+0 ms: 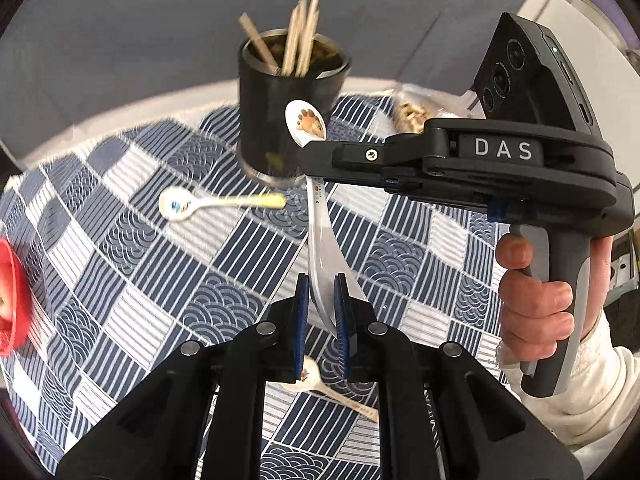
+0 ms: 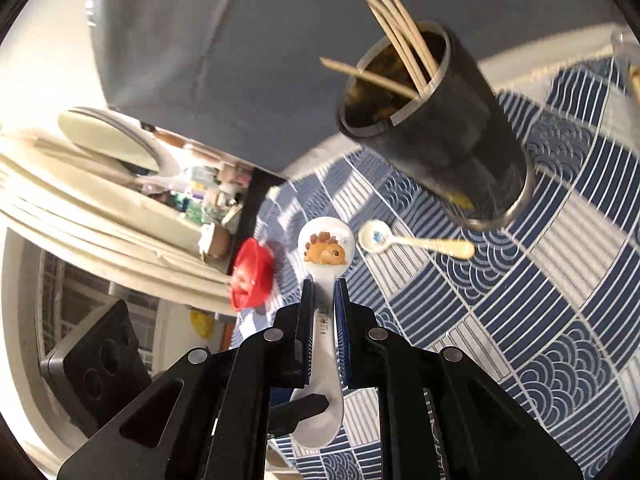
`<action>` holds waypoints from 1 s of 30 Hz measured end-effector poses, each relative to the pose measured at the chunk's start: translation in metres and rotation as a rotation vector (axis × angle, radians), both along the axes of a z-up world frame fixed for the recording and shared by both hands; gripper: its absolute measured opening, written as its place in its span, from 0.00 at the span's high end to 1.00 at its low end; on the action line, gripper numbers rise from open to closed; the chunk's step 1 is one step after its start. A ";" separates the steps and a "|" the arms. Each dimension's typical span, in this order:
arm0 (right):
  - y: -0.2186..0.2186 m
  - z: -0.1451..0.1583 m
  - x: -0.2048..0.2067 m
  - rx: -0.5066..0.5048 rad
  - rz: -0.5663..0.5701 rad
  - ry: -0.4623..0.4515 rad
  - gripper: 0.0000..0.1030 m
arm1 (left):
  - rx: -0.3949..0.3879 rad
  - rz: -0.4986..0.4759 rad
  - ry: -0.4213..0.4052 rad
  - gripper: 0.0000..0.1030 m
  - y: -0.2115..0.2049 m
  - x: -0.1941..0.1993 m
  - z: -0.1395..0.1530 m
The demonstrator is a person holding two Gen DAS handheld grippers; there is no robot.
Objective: Organize utensils
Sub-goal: 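Lift the white hedgehog spoon with the right tool and carry it over the black cup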
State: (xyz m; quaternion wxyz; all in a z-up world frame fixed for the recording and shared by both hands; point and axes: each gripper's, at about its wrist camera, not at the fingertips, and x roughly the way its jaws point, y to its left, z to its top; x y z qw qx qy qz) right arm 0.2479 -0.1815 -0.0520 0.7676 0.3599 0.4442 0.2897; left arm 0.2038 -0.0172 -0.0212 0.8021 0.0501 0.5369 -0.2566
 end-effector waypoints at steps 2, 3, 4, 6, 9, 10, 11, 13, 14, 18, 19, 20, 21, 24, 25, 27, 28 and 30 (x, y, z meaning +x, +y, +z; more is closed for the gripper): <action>-0.010 0.013 -0.004 0.004 -0.011 -0.032 0.91 | -0.003 -0.013 -0.025 0.87 -0.006 -0.003 0.009; -0.016 0.020 -0.007 -0.002 -0.016 -0.054 0.91 | -0.007 -0.021 -0.039 0.87 -0.010 -0.005 0.013; -0.020 0.025 -0.009 -0.007 -0.021 -0.070 0.91 | -0.009 -0.031 -0.058 0.87 -0.016 -0.007 0.018; -0.030 0.036 -0.011 -0.005 -0.034 -0.100 0.91 | -0.012 -0.047 -0.082 0.87 -0.021 -0.010 0.028; -0.041 0.053 -0.011 -0.028 -0.043 -0.139 0.91 | 0.008 -0.083 -0.137 0.87 -0.034 -0.010 0.040; -0.046 0.063 -0.010 -0.032 -0.049 -0.156 0.91 | 0.007 -0.092 -0.152 0.87 -0.038 -0.008 0.046; -0.048 0.067 -0.010 -0.036 -0.054 -0.165 0.91 | 0.001 -0.095 -0.157 0.87 -0.040 -0.005 0.050; -0.053 0.079 -0.007 -0.051 -0.063 -0.188 0.91 | -0.007 -0.106 -0.171 0.87 -0.044 0.001 0.060; -0.054 0.086 -0.004 -0.057 -0.065 -0.200 0.91 | -0.005 -0.113 -0.179 0.87 -0.047 0.004 0.064; -0.063 0.103 0.007 -0.058 -0.086 -0.232 0.91 | -0.003 -0.138 -0.202 0.87 -0.054 0.020 0.079; -0.066 0.106 0.011 -0.057 -0.095 -0.240 0.91 | -0.004 -0.144 -0.207 0.87 -0.056 0.025 0.081; -0.067 0.109 0.015 -0.058 -0.102 -0.246 0.91 | -0.007 -0.153 -0.213 0.87 -0.057 0.031 0.084; -0.069 0.112 0.019 -0.062 -0.113 -0.256 0.91 | -0.011 -0.164 -0.220 0.87 -0.058 0.037 0.086; -0.069 0.117 0.031 -0.078 -0.132 -0.272 0.90 | -0.021 -0.185 -0.227 0.87 -0.059 0.056 0.088; -0.069 0.118 0.039 -0.085 -0.135 -0.277 0.90 | -0.023 -0.187 -0.225 0.87 -0.059 0.066 0.087; -0.068 0.120 0.049 -0.100 -0.143 -0.282 0.90 | -0.023 -0.184 -0.219 0.87 -0.057 0.082 0.082; -0.067 0.120 0.058 -0.108 -0.144 -0.283 0.90 | -0.030 -0.184 -0.214 0.87 -0.056 0.089 0.081; -0.065 0.119 0.070 -0.122 -0.141 -0.281 0.90 | -0.029 -0.180 -0.200 0.87 -0.056 0.105 0.076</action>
